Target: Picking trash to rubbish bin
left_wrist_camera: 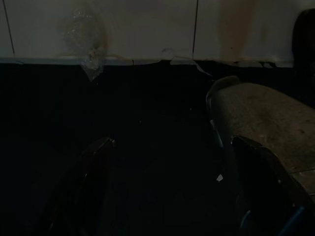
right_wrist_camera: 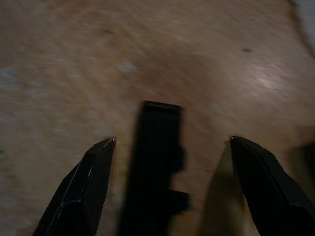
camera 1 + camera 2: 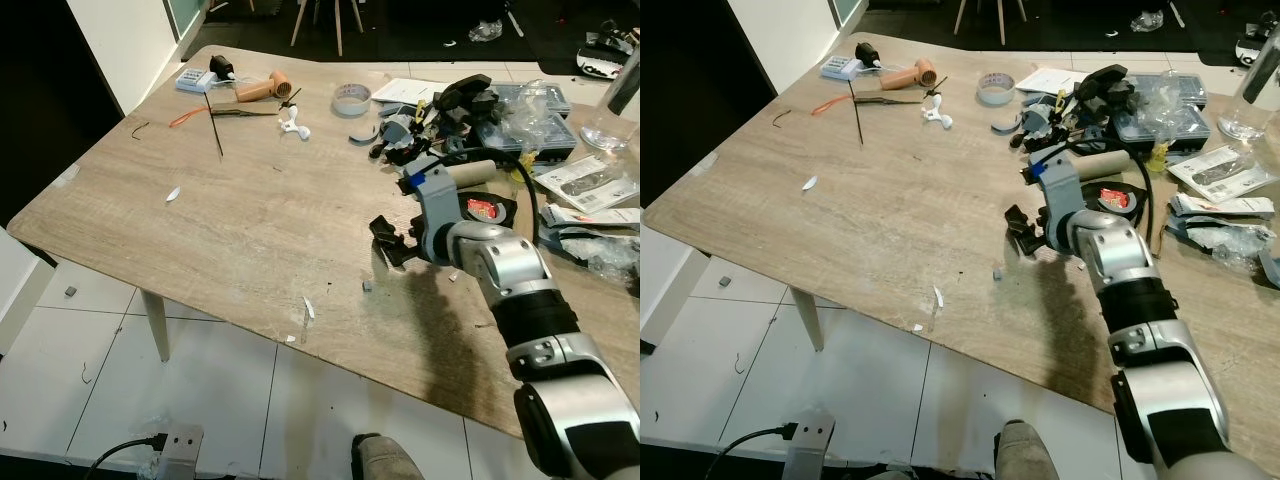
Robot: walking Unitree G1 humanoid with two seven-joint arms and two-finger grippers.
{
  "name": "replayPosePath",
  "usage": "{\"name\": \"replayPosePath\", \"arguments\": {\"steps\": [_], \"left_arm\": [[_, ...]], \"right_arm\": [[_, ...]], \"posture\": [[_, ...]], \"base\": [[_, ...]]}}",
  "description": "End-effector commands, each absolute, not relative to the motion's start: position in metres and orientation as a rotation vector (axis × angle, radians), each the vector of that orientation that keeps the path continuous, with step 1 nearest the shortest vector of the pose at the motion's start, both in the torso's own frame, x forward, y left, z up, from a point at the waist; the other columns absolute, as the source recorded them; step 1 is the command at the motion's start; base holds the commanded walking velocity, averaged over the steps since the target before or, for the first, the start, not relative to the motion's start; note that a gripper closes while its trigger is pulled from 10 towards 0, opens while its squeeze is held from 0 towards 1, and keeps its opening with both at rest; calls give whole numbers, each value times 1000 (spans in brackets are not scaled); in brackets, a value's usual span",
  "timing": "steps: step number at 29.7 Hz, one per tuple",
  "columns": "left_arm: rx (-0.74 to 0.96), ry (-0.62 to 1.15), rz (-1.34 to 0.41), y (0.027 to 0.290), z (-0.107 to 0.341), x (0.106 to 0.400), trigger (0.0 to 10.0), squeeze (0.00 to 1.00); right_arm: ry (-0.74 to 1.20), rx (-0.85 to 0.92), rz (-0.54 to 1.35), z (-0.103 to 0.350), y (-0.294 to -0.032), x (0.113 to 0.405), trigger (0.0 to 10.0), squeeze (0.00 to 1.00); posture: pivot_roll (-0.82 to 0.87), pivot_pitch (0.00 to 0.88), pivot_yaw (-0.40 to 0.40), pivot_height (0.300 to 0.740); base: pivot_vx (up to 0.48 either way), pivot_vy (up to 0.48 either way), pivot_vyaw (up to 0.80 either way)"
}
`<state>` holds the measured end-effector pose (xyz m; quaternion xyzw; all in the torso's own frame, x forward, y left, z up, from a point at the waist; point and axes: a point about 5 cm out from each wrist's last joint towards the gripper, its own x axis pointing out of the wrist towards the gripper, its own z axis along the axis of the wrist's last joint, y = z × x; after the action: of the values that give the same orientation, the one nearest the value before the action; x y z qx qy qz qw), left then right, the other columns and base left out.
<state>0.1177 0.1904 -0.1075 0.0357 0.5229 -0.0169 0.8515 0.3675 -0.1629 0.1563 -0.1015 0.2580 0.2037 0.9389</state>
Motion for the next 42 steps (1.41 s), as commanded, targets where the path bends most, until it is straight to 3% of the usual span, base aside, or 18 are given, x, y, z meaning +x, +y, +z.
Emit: {"name": "replayPosePath", "arguments": {"steps": [1, 3, 4, 5, 6, 7, 8, 28, 35, 36, 37, 41, 42], "left_arm": [[81, 1146, -38, 192, -111, 106, 10000, 0], [80, 1146, -38, 192, -111, 106, 10000, 0], [79, 1146, -38, 191, -111, 106, 10000, 0], [78, 1145, -37, 191, -111, 106, 10000, 0], [78, 1145, -37, 191, -111, 106, 10000, 0], [77, 1144, -37, 191, -111, 106, 10000, 0], [77, 1144, -37, 191, -111, 106, 10000, 0], [70, 1149, -36, 189, -112, 104, 10000, 0], [72, 1147, -28, 191, -111, 105, 10000, 0], [72, 1146, -25, 192, -111, 105, 10000, 0], [72, 1146, -23, 192, -111, 105, 10000, 0], [72, 1146, -19, 193, -111, 105, 10000, 0], [70, 1145, -14, 194, -111, 106, 10000, 0]], "right_arm": [[590, -200, 451, 144, -152, 363, 10000, 0], [610, -209, 461, 140, -150, 362, 10000, 0], [625, -219, 475, 136, -147, 360, 5882, 0], [642, -217, 491, 133, -145, 359, 7686, 0], [653, -221, 501, 131, -143, 358, 4667, 0], [659, -224, 503, 129, -142, 357, 3294, 0], [683, -222, 500, 127, -142, 356, 0, 0], [756, -216, 497, 117, -144, 347, 0, 0], [496, -5, 688, 150, -119, 354, 0, 0], [383, 108, 786, 167, -111, 352, 8000, 0], [271, 217, 880, 184, -105, 347, 10000, 0], [133, 375, 1004, 205, -101, 338, 10000, 0], [53, 510, 1101, 218, -99, 329, 10000, 0]], "posture": [[-82, 80, 59, 740], [-80, 77, 57, 740], [-76, 76, 55, 740], [-76, 76, 55, 740], [-76, 76, 55, 740], [-76, 76, 55, 740], [-76, 76, 55, 740], [-83, 89, 56, 740], [-73, 86, 59, 740], [-72, 84, 59, 740], [-72, 84, 59, 740], [-70, 83, 61, 740], [-70, 82, 60, 740]], "base": [[0, 0, 0], [0, 0, 0], [0, 0, 0], [0, 0, 0], [0, 0, 0], [0, 0, 0], [0, 0, 0], [0, 0, 0], [0, 0, 0], [0, 0, 0], [0, 0, 0], [0, 0, 0], [0, 0, 0]]}}
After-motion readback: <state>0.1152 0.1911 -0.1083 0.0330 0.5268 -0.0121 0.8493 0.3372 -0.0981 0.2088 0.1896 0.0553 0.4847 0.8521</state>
